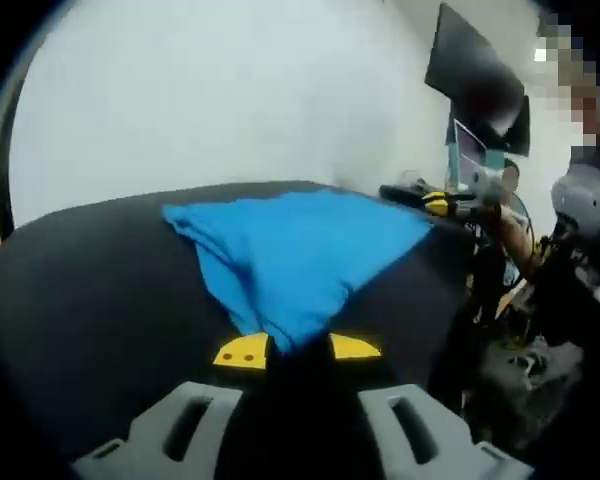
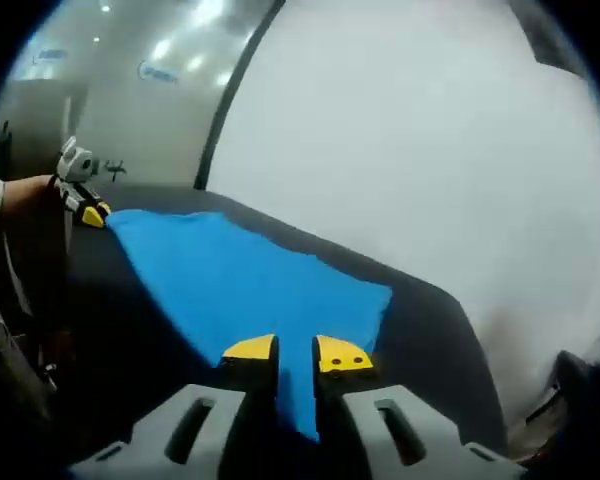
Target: Spread out the cloth and fold it
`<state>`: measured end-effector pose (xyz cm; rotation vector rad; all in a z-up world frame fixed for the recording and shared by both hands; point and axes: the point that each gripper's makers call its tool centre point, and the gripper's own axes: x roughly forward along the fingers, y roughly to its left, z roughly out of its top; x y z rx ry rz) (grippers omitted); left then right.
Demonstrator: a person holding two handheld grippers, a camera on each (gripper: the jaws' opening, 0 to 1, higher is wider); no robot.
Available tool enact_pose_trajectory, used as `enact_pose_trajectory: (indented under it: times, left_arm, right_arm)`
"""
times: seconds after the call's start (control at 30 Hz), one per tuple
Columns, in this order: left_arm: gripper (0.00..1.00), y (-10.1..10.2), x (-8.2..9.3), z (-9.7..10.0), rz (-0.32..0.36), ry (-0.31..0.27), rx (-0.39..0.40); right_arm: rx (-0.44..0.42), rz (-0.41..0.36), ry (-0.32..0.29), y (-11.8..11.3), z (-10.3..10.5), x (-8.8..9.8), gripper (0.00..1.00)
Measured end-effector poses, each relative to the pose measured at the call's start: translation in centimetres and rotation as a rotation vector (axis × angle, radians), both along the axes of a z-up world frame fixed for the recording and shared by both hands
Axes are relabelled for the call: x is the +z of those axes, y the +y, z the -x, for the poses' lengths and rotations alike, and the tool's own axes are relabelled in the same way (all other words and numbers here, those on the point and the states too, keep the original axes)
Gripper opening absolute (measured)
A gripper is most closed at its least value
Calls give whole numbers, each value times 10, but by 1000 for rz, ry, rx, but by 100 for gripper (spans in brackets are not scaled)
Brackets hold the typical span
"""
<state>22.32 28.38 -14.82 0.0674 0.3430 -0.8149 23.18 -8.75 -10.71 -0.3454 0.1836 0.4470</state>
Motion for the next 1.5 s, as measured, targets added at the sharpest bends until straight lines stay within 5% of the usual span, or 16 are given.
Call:
enact_pose_trajectory:
  times: [0.03,0.17,0.27,0.3,0.33,0.47,0.6,0.67,0.73,0.8,0.9,0.93,1.07,1.17,1.33,1.5]
  left_arm:
    - [22,0,-3,-1,17,49,23]
    - [10,-6,2,-3,-8,-13,-16]
    - [6,-4,6,-2,-56,-49,-72]
    - [5,3,11,-4,-41,-40,-68]
    - [4,9,19,-7,1,-37,-52]
    - [0,28,31,-12,105,-19,-26]
    - [0,23,-8,-5,37,81,-37]
    - [1,21,1,-7,34,-2,-29]
    - [1,16,14,-2,127,30,-27]
    - [1,16,21,-1,114,0,-36]
    - [1,10,31,1,98,2,-30]
    - [1,8,34,1,102,5,-31]
    - [1,-3,51,5,64,-56,-84]
    - [1,2,51,1,76,-32,-87]
    - [1,7,50,2,85,-36,-103]
    - [1,4,47,4,87,-34,-148]
  right_arm:
    - [1,0,2,-1,1,-2,12]
    - [-19,-66,52,-11,4,-19,13]
    - [-85,-14,151,-30,4,-47,5]
    - [-103,-138,108,-27,0,-37,2]
    - [-120,-141,155,-31,1,-44,0]
    - [-89,-134,112,-31,3,-41,0]
    - [-88,-114,102,-30,3,-40,0]
    - [-86,-120,105,-30,3,-39,0]
    - [-90,-119,111,-30,4,-36,4]
    - [-75,-102,-2,-23,-2,-10,14]
    - [60,-314,-75,19,2,33,16]
    - [145,-329,-87,46,5,45,18]
    - [327,-166,-153,144,13,59,23]
    - [468,-30,-179,221,19,51,31]
    - [542,38,-161,295,15,26,30]
    - [604,200,-176,335,16,-6,31]
